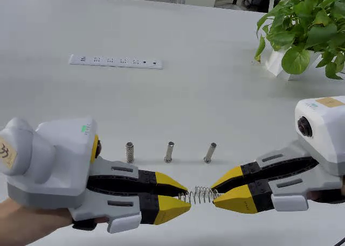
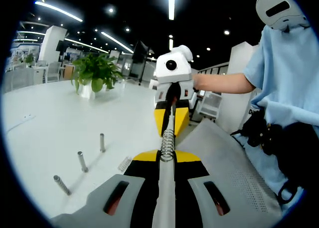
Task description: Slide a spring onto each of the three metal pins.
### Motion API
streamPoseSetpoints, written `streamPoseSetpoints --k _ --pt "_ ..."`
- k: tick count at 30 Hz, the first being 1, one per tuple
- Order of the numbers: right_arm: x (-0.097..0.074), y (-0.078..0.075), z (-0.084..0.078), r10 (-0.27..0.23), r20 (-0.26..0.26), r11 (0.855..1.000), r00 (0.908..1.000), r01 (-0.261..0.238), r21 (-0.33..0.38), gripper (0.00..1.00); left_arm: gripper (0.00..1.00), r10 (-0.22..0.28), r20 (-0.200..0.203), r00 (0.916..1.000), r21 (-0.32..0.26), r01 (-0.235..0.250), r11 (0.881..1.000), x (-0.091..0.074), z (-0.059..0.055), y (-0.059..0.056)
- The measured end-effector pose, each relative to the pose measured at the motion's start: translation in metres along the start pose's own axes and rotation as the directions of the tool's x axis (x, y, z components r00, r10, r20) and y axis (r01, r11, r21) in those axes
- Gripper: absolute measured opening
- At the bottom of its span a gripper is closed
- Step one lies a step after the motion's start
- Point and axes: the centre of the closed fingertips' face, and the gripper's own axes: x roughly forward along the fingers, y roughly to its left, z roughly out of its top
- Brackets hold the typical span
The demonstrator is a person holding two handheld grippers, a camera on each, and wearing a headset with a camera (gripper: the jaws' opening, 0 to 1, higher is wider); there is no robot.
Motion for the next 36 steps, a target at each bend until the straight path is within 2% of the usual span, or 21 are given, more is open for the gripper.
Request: streamPoseSetpoints --k 10,13,20,25,31,36 --pt "0.001 0.003 0.007 -0.033 -0.063 0.995 0.9975 0.027 -0.097 0.06 0.07 0.014 -0.018 0.9997 0.004 -0.014 1.000 0.002 -0.004 -0.001" --pt "0.001 0.000 0.007 -0.051 -0.089 0.991 0.9947 0.040 -0.125 0.06 0.07 0.022 -0.022 0.9995 0.001 -0.022 1.000 0.003 -0.005 0.000" --pt "0.005 0.008 0.011 -0.075 -0.137 0.978 0.9877 0.047 -0.201 0.06 0.07 0.025 -0.051 0.9984 0.009 -0.025 1.000 0.006 -0.011 -0.001" --pt "0.008 0.006 0.011 -0.095 -0.186 0.966 0.9779 0.046 -0.254 0.06 0.07 0.041 -0.077 0.9962 0.015 -0.040 0.999 0.009 -0.017 0.001" --pt "0.014 0.004 0.016 -0.103 -0.199 0.957 0.9746 0.042 -0.287 0.06 0.07 0.060 -0.101 0.9930 0.001 -0.061 0.998 0.011 -0.024 0.003" --pt "0.020 0.005 0.019 -0.096 -0.215 0.949 0.9718 0.024 -0.314 0.06 0.07 0.070 -0.105 0.9920 -0.011 -0.071 0.997 0.011 -0.026 0.004"
